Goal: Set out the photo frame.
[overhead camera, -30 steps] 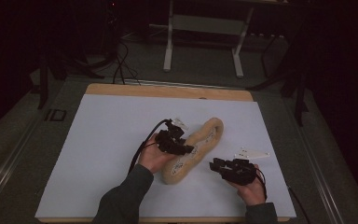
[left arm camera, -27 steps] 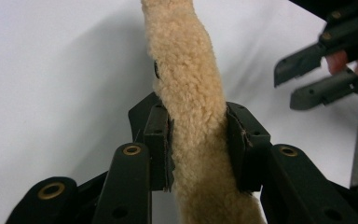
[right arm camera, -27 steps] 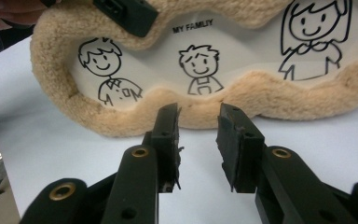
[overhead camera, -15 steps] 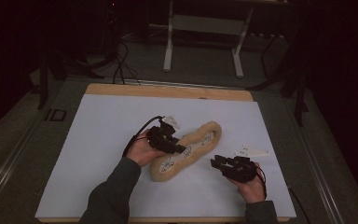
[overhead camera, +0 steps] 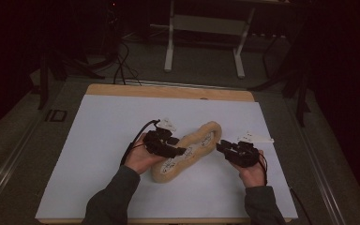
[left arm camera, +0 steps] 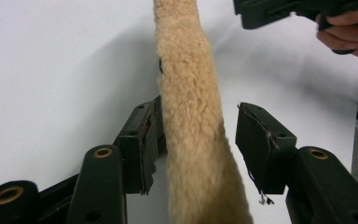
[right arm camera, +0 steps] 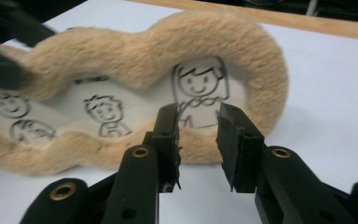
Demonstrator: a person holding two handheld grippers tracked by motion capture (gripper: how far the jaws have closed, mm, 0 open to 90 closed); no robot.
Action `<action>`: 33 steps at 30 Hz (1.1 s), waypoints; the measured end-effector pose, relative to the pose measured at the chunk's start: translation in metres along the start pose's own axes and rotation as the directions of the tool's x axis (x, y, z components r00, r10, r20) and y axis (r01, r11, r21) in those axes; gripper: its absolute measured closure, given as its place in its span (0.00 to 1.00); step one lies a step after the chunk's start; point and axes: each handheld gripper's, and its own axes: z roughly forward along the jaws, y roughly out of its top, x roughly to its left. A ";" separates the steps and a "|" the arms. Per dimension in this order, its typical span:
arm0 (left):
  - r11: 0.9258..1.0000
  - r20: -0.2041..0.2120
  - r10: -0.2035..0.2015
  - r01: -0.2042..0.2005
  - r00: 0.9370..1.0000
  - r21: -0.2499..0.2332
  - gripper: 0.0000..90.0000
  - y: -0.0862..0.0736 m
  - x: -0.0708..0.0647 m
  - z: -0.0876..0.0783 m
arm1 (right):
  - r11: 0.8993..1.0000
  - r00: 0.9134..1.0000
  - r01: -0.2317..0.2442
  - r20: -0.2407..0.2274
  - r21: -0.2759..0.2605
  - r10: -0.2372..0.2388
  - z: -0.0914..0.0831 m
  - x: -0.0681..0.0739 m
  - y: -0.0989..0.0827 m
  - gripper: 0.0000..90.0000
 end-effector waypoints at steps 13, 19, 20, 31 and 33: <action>0.998 -0.100 -0.038 0.031 0.994 -0.061 0.49 -0.031 -0.012 -0.029 | 0.998 0.995 0.037 0.091 0.056 -0.042 0.027 -0.016 0.013 0.69; 0.998 -0.096 -0.046 0.041 0.994 -0.054 0.49 -0.047 -0.015 -0.033 | 0.996 0.991 0.050 0.122 0.072 -0.059 0.037 -0.021 0.023 0.60; 0.997 -0.098 -0.050 0.045 0.994 -0.055 0.49 -0.050 -0.016 -0.033 | 0.996 0.991 0.052 0.122 0.074 -0.061 0.038 -0.023 0.025 0.58; 0.999 -0.079 -0.033 0.032 0.996 -0.013 0.66 -0.061 -0.018 -0.030 | 0.994 0.999 0.047 0.016 0.099 -0.049 0.054 -0.036 0.030 0.41; 1.000 -0.086 -0.009 0.009 0.996 0.000 0.71 -0.059 -0.019 -0.029 | 0.993 0.999 0.051 0.002 0.105 -0.051 0.056 -0.038 0.029 0.40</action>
